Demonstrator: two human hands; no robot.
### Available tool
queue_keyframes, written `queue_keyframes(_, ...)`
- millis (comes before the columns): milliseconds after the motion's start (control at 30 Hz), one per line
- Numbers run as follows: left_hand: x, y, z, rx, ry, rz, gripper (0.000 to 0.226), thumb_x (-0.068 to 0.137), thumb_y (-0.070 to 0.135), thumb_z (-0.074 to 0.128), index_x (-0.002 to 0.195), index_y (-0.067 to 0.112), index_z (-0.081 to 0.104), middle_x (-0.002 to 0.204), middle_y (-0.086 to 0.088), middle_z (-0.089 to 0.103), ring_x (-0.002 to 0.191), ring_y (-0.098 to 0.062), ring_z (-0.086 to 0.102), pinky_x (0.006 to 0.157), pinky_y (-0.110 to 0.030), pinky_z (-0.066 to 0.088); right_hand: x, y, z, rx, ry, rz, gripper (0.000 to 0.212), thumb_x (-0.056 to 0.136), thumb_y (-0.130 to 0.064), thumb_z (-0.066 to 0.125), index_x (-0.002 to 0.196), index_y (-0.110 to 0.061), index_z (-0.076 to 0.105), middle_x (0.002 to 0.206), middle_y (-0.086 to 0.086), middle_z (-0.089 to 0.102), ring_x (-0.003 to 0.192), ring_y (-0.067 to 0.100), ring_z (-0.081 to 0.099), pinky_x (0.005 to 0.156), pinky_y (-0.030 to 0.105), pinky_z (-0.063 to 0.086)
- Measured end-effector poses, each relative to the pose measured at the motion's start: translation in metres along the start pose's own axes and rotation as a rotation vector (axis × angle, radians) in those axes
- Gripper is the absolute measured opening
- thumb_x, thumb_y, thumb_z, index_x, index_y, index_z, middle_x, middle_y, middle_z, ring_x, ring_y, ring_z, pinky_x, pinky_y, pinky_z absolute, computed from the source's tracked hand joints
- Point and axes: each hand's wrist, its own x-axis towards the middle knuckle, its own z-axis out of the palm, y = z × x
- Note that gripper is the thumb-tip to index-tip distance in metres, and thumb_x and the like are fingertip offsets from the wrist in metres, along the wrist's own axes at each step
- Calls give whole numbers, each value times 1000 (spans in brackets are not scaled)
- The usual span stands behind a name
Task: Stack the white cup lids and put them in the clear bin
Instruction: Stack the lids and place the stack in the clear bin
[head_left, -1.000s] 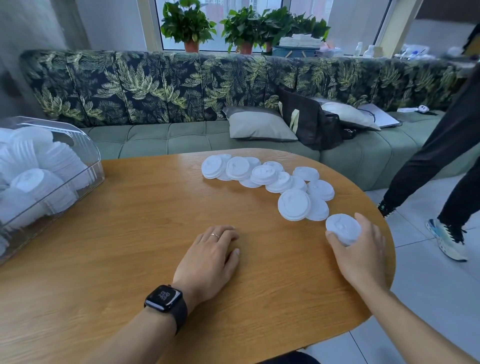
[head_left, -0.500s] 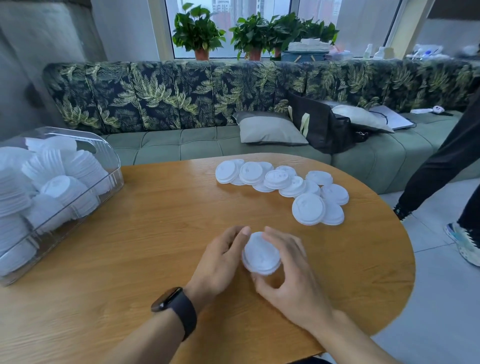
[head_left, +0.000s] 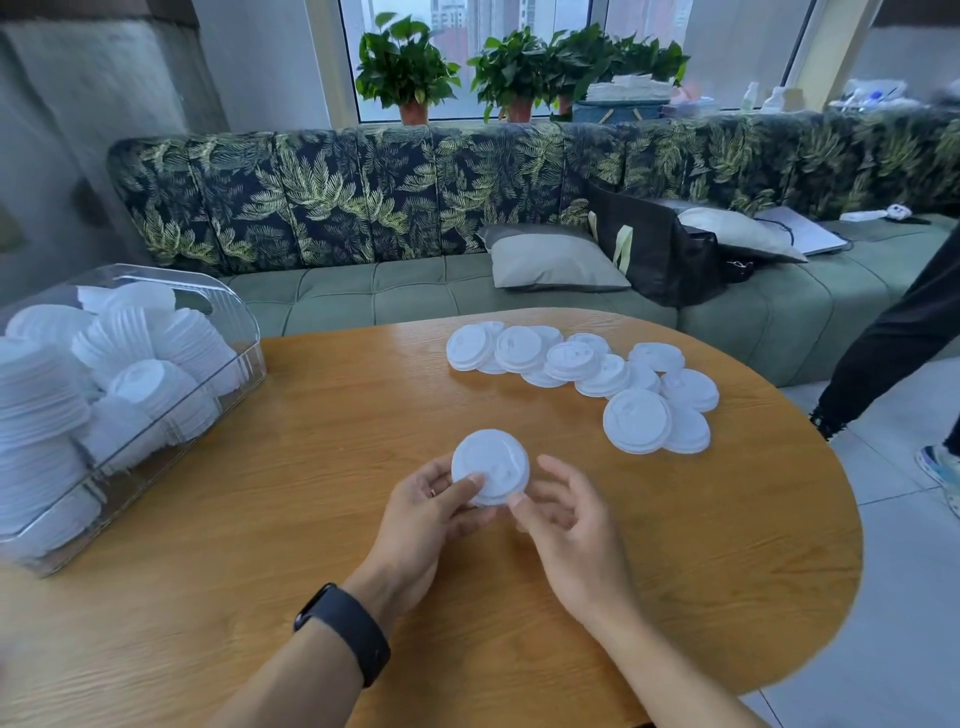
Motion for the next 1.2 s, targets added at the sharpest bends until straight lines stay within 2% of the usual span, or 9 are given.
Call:
queue_keyframes(100,-5,0,1,109,-50,0,34,94,17,69,126,10,63,116,-11,74,108,-24,71,88,-39,59,6,0,2,87,42,37,26,91,-18,76,110,-32,69,101,-10,78,93,14,76,87,40,62)
queue_keyframes(233,-9,1,4,399,-79,34,34,91,26,74,123,18,66,108,0,76,102,-16,71,84,-46,62,10,-3,-4,238,87,91,20,95,-8,68,110,-22,70,103,-5,79,97,11,75,82,30,60)
queue_keyframes(333,-7,-1,0,577,-73,116,69,78,40,86,138,26,56,113,9,72,101,-11,69,74,-36,61,12,-3,-8,301,137,144,19,95,-9,67,109,-20,74,100,-2,79,89,7,71,72,21,55)
queue_keyframes(433,-5,-5,-4,851,-49,308,103,64,62,86,151,41,34,131,23,57,117,4,57,98,-21,44,13,-3,-10,255,156,164,19,94,-12,67,108,-22,76,102,-6,77,91,3,69,79,20,51)
queue_keyframes(600,-5,-17,1,1163,-96,459,96,67,79,72,149,47,34,143,33,40,131,3,43,109,-32,42,14,-3,-13,203,66,176,20,94,-14,67,105,-25,79,103,-12,79,95,-7,68,81,17,48)
queue_keyframes(833,-2,-24,-3,996,75,494,85,67,63,81,140,36,48,132,30,45,124,3,48,104,-31,47,17,0,-14,153,103,120,12,95,-24,69,105,-25,75,99,-9,80,98,10,74,90,28,58)
queue_keyframes(933,-3,-25,-3,1000,152,503,83,66,65,80,137,37,48,131,29,43,120,2,50,100,-30,49,21,3,-19,-9,226,7,13,94,-20,69,102,-29,73,97,-14,74,99,2,67,93,28,56)
queue_keyframes(1067,-6,-27,-2,1054,179,522,79,70,64,79,136,41,43,135,32,40,121,3,47,99,-29,49,37,10,-34,-302,460,-205,25,90,-8,69,106,-27,67,115,-14,61,113,8,44,101,30,41)
queue_keyframes(1200,-6,-28,-2,1070,175,510,80,71,65,78,138,43,40,136,32,41,122,3,46,100,-29,48,61,16,-56,-324,629,-161,31,85,-6,71,108,-23,61,127,-6,53,119,14,39,106,44,41)
